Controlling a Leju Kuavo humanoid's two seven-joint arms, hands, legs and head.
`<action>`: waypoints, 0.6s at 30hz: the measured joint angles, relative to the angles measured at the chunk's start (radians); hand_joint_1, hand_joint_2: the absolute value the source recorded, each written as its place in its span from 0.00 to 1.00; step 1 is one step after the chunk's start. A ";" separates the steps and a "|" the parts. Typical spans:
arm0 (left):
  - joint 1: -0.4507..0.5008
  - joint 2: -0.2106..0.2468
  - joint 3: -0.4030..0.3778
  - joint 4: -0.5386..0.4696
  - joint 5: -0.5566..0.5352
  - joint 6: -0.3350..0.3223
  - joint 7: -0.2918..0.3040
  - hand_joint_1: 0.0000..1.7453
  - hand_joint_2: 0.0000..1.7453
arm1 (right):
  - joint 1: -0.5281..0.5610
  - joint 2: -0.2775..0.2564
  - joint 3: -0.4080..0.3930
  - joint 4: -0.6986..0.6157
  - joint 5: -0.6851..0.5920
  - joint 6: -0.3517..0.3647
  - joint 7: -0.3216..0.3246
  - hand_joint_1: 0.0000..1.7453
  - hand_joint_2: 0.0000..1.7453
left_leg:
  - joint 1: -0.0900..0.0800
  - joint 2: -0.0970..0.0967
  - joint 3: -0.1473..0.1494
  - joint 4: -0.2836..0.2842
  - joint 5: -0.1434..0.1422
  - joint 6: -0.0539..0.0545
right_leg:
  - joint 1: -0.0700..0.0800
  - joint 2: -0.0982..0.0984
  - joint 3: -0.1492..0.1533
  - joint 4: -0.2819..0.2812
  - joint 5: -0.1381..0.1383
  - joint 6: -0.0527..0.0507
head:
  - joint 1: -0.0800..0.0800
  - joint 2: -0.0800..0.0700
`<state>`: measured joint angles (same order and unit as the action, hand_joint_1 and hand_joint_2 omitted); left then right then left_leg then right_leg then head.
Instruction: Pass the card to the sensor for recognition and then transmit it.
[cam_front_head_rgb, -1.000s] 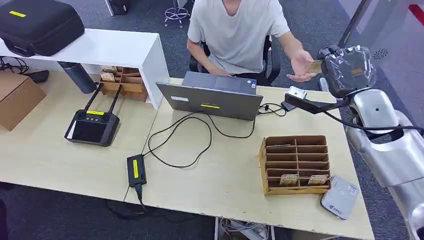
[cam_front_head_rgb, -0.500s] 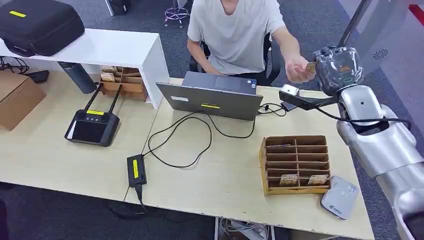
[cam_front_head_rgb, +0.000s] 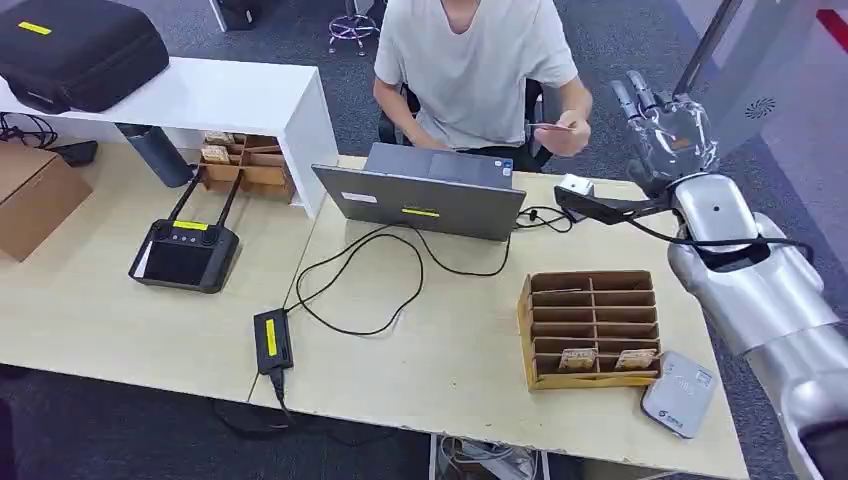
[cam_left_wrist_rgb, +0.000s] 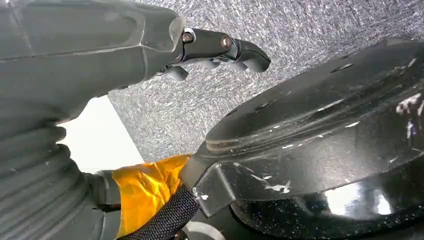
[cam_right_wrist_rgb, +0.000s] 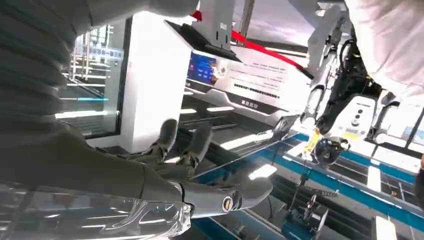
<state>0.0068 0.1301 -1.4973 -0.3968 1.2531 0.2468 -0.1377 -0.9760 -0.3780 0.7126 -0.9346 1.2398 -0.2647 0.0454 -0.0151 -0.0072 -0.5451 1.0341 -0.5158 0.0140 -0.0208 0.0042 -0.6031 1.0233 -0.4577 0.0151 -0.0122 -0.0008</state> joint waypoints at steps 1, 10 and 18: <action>0.000 -0.001 0.000 0.000 -0.001 0.000 0.000 0.00 1.00 | 0.000 0.000 0.000 0.002 0.000 0.000 0.000 0.00 1.00 | 0.000 0.000 0.000 0.000 0.000 0.000 | 0.000 0.000 0.000 0.000 0.000 0.000 | 0.000 0.000; 0.001 0.000 0.000 0.001 -0.004 0.002 0.000 0.00 1.00 | 0.000 -0.017 0.000 0.022 0.018 0.011 0.021 0.00 1.00 | 0.000 0.001 0.000 0.000 0.000 0.000 | 0.000 0.001 0.000 0.000 0.000 0.000 | 0.000 0.000; 0.004 -0.003 0.003 0.000 0.011 0.026 -0.001 0.00 1.00 | 0.001 -0.093 -0.008 0.114 0.106 0.076 0.197 0.00 1.00 | -0.001 -0.005 0.000 0.001 0.000 0.001 | 0.000 -0.004 0.000 -0.001 0.000 0.000 | 0.000 0.000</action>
<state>0.0105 0.1266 -1.4942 -0.3964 1.2639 0.2728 -0.1389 -0.9755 -0.4712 0.7046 -0.8205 1.3463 -0.1884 0.2424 -0.0161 -0.0118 -0.5450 1.0349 -0.5154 0.0147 -0.0212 0.0002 -0.6029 1.0222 -0.4578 0.0153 -0.0118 -0.0008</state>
